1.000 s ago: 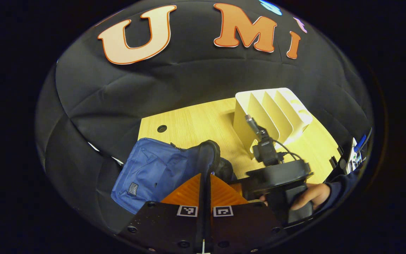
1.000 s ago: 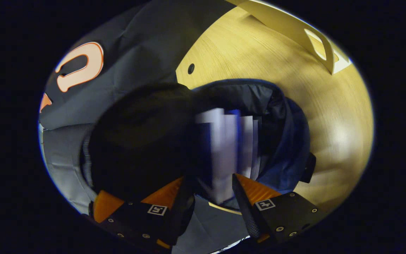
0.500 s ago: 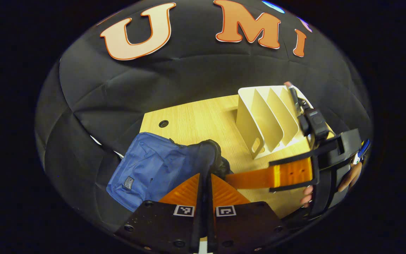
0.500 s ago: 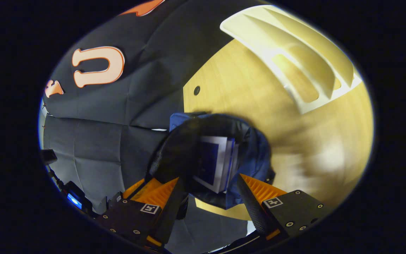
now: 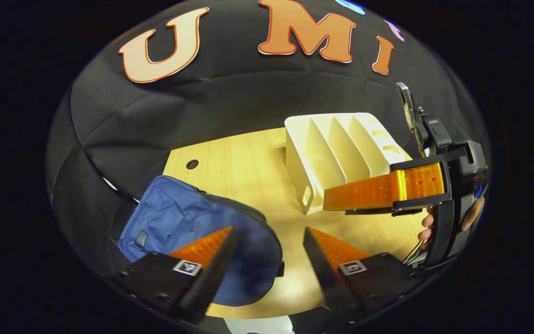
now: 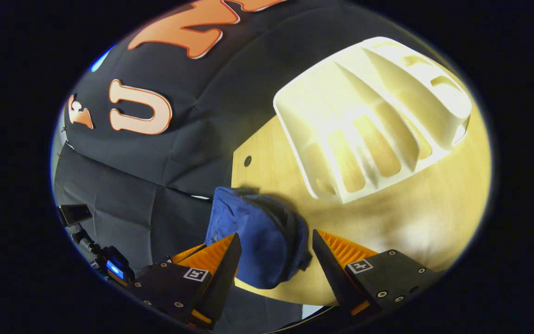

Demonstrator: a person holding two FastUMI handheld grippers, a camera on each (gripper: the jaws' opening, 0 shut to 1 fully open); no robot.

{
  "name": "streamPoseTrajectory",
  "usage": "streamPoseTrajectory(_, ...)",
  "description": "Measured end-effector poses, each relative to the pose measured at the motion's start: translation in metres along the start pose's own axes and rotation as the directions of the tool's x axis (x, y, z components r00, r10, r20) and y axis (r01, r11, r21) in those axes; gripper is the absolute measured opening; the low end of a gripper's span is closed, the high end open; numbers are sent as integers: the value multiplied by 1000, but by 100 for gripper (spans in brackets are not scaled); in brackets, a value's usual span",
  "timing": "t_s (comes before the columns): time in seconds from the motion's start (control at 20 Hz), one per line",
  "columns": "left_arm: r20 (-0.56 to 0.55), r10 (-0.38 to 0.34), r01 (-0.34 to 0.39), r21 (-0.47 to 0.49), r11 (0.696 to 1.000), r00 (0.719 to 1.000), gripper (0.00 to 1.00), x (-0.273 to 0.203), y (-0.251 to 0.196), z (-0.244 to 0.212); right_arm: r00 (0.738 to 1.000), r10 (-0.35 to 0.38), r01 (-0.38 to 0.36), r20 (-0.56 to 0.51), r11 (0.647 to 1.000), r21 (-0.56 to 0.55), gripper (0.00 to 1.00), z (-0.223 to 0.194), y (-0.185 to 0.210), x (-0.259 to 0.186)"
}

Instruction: Open the schoolbag, grab two books from the bookshelf and put them into the schoolbag.

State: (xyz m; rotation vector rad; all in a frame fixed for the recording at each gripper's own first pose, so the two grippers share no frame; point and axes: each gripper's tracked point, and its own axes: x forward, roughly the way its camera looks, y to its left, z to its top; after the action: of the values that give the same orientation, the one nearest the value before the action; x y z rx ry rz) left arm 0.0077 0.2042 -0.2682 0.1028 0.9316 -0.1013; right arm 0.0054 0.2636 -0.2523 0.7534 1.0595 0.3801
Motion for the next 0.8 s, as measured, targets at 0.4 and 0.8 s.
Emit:
streamPoseTrajectory(0.4,174,22,-10,-65,998,984,98,-2,-35,44,962,-43,87,271,985,-152,92,74,-26,-61)
streamPoseTrajectory(0.8,441,72,-77,-6,997,895,98,-39,-57,107,873,-74,259,482,908,-329,94,117,-33,-110)
